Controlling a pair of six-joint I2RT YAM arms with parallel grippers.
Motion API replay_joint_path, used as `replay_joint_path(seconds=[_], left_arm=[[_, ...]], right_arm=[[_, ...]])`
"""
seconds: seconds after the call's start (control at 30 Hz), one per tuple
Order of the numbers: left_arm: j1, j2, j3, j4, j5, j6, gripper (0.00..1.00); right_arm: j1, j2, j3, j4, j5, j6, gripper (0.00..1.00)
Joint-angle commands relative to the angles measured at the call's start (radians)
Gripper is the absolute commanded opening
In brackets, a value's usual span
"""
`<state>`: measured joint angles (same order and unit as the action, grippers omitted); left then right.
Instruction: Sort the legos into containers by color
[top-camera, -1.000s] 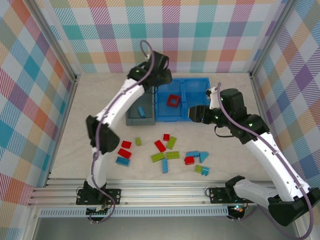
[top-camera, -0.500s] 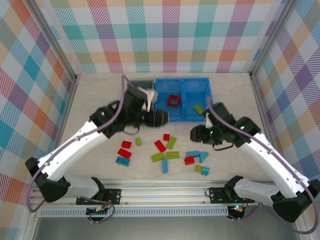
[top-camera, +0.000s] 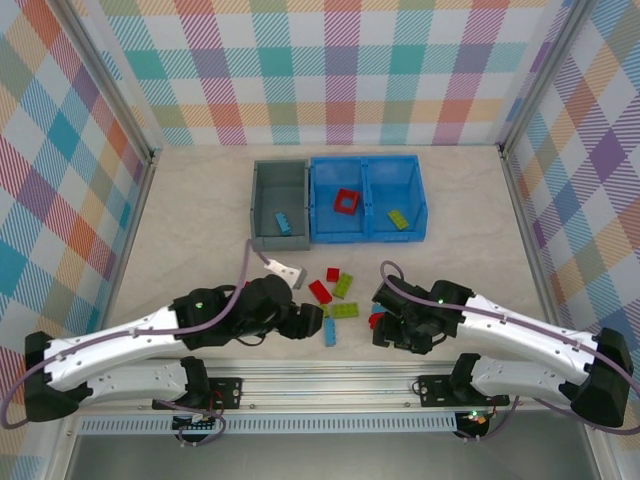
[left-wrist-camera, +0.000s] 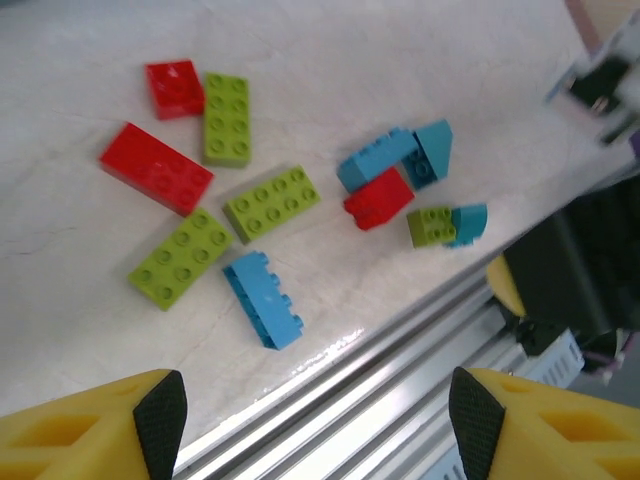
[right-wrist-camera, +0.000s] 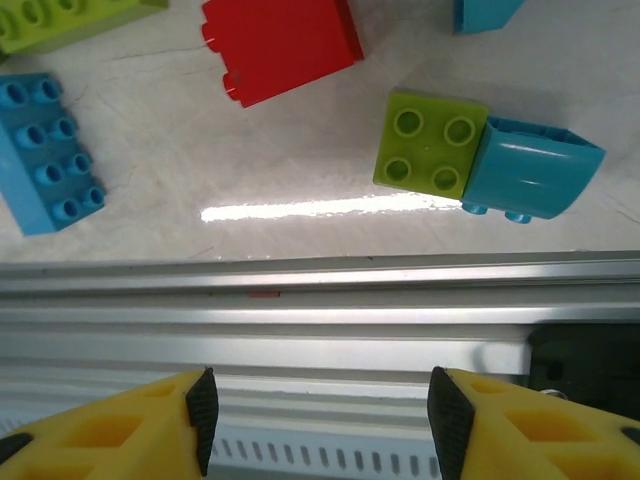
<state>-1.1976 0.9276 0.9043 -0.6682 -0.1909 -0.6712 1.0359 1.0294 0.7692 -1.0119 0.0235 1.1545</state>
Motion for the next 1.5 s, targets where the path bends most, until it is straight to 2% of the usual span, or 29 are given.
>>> replay_joint_path(seconds=[0.0, 0.1, 0.23, 0.47, 0.63, 0.8, 0.93, 1.23, 1.47], left_arm=[[-0.013, -0.087, -0.031, -0.072, -0.115, -0.069, 0.73], [-0.013, -0.11, -0.055, -0.056, -0.129, -0.082, 0.73], [-0.014, -0.056, -0.046, -0.002, -0.11, -0.076, 0.73], [-0.013, 0.012, -0.022, 0.057, -0.08, -0.059, 0.73], [-0.013, 0.022, -0.008, 0.055, -0.078, -0.051, 0.74], [-0.014, 0.019, -0.007, 0.048, -0.086, -0.049, 0.74], [-0.014, 0.014, -0.017, 0.055, -0.085, -0.054, 0.74], [-0.013, -0.009, -0.028, 0.052, -0.085, -0.056, 0.74], [-0.013, -0.03, -0.085, 0.139, -0.045, -0.055, 0.74]], right_arm=[[0.006, -0.001, -0.065, 0.079, -0.021, 0.116, 0.62], [0.006, 0.01, -0.134, 0.144, -0.042, 0.166, 0.64], [-0.008, 0.063, -0.158, 0.176, -0.016, 0.172, 0.68], [-0.124, 0.105, -0.196, 0.226, -0.003, 0.088, 0.67], [-0.254, 0.15, -0.193, 0.257, -0.025, -0.038, 0.65], [-0.303, 0.186, -0.119, 0.246, 0.01, -0.141, 0.63], [-0.306, 0.191, -0.102, 0.214, 0.016, -0.166, 0.62], [-0.248, 0.095, -0.167, 0.105, -0.024, -0.118, 0.6], [-0.246, 0.214, -0.15, 0.208, -0.037, -0.142, 0.59]])
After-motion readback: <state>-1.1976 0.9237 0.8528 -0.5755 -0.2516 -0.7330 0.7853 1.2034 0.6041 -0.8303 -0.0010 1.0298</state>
